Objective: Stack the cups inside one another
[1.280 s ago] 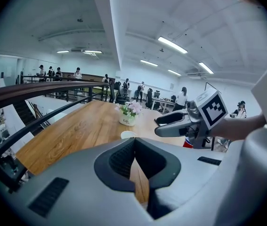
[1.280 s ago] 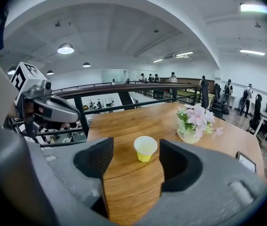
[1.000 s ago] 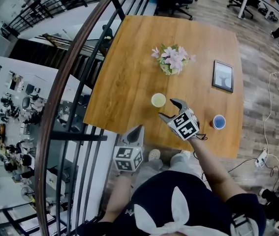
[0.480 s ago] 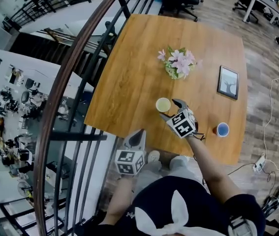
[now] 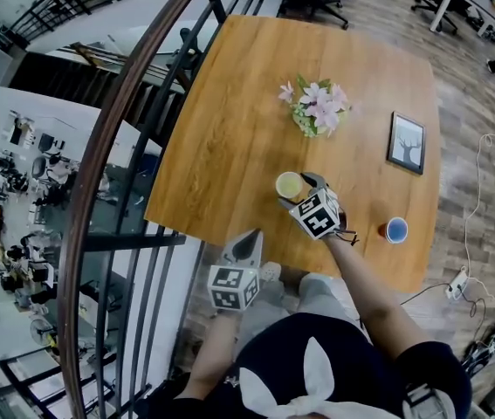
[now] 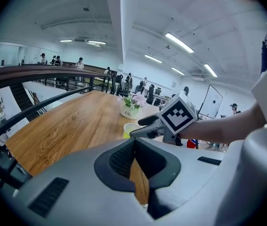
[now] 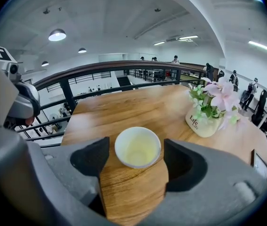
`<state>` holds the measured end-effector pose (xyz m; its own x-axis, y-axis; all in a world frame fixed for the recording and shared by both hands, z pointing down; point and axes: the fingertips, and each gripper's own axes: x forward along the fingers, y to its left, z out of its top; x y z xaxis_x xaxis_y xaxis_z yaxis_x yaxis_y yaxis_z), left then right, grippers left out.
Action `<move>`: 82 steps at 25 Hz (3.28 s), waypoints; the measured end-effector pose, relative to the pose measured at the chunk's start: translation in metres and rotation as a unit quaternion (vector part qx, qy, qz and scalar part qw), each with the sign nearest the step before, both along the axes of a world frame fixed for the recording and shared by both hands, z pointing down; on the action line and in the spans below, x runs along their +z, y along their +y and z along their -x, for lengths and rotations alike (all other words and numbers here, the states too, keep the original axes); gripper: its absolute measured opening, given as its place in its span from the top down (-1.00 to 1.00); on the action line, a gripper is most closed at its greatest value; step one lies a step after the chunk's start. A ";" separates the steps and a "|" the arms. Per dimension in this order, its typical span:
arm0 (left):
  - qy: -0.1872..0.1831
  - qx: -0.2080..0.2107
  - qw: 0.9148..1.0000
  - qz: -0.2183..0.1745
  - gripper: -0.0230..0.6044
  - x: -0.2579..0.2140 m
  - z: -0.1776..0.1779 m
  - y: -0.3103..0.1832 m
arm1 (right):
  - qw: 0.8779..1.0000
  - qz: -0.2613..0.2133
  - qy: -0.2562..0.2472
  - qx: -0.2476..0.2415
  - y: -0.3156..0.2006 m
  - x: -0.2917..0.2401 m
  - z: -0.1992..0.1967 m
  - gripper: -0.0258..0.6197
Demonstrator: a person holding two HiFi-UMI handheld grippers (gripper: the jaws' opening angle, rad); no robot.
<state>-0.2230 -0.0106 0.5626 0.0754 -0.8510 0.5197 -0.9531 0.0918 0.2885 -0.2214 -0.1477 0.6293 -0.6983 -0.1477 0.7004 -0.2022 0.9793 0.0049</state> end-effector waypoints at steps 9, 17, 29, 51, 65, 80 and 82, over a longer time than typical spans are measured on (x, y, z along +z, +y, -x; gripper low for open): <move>0.005 -0.002 1.000 0.007 0.87 0.008 0.000 0.001 | 1.000 -0.011 0.022 -0.010 -0.002 0.015 0.004 -0.19; 0.004 -0.003 1.000 0.008 0.87 0.007 0.004 0.002 | 1.000 -0.013 0.021 -0.016 0.000 0.014 0.007 -0.12; -0.001 0.010 1.000 -0.003 0.87 -0.002 0.000 -0.005 | 0.999 -0.025 0.012 -0.019 0.004 -0.004 0.002 -0.12; -0.030 0.034 0.998 -0.035 0.87 -0.034 -0.001 -0.017 | 0.996 -0.050 -0.075 0.009 0.021 -0.096 -0.046 -0.12; -0.026 0.067 0.996 -0.046 0.87 -0.039 -0.028 -0.017 | 0.992 -0.045 -0.110 0.041 0.051 -0.122 -0.086 -0.12; -0.020 0.171 0.984 -0.054 0.87 -0.039 -0.104 -0.053 | 0.983 -0.059 -0.096 0.142 0.032 -0.121 -0.177 -0.12; -0.017 0.186 0.981 -0.056 0.87 -0.039 -0.115 -0.060 | 0.980 -0.061 -0.093 0.164 0.026 -0.121 -0.194 -0.12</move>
